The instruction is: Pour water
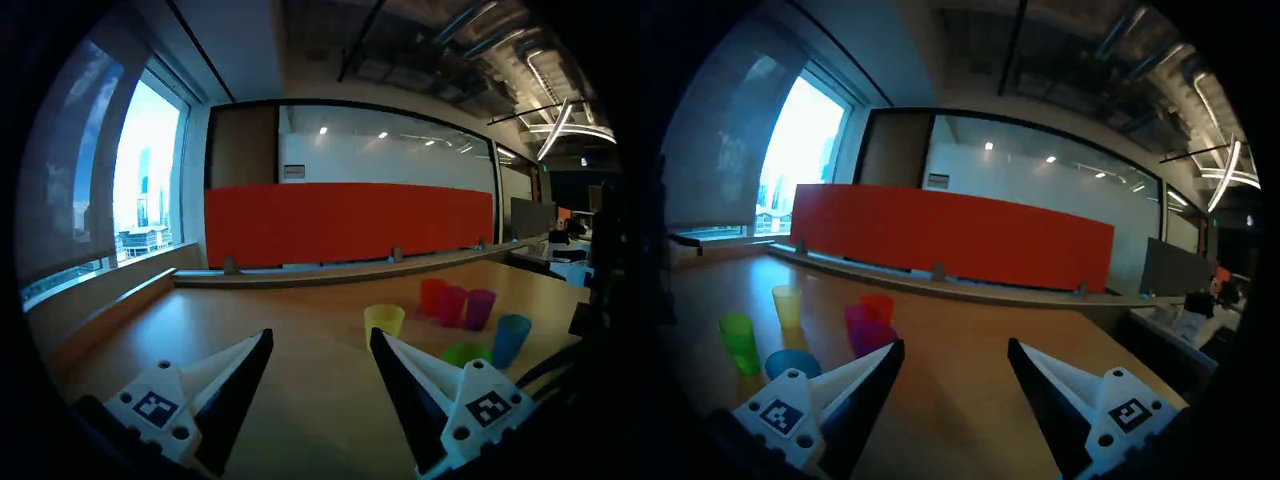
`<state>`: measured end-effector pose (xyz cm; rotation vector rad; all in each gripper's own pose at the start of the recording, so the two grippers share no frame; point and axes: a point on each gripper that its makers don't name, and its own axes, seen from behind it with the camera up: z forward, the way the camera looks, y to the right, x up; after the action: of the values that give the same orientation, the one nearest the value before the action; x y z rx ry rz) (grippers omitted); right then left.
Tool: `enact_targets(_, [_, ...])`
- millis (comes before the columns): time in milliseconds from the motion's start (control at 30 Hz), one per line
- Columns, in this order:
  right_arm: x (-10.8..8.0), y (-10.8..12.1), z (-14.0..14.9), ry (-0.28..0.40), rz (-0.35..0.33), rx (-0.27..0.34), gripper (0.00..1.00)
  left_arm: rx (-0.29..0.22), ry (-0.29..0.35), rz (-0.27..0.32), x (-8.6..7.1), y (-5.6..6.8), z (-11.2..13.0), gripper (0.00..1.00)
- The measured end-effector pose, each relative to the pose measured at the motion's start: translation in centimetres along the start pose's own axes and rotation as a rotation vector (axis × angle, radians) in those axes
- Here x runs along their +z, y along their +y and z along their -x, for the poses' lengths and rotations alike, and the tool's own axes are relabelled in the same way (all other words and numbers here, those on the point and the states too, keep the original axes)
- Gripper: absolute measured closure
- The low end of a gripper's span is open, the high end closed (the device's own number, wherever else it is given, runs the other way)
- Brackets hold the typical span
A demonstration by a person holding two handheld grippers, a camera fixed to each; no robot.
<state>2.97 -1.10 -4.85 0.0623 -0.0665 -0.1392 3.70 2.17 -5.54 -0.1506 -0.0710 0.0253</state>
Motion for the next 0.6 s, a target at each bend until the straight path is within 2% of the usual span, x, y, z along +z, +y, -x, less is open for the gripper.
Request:
enact_targets(200, [0.4,1.1,-0.9,0.018,0.044,0.029,0.0,-0.016,0.034,-0.02,0.5,-0.6,-0.6,0.11])
enact_targets(400, [0.8,1.5,-1.1,0.019,0.067,0.033,0.0,-0.009,0.048,-0.039,1.1,-1.3,-0.5,0.1])
enact_targets(600, [1.0,1.5,-1.3,0.018,0.08,0.03,0.0,0.0,0.073,-0.03,1.5,-0.8,-0.9,0.1])
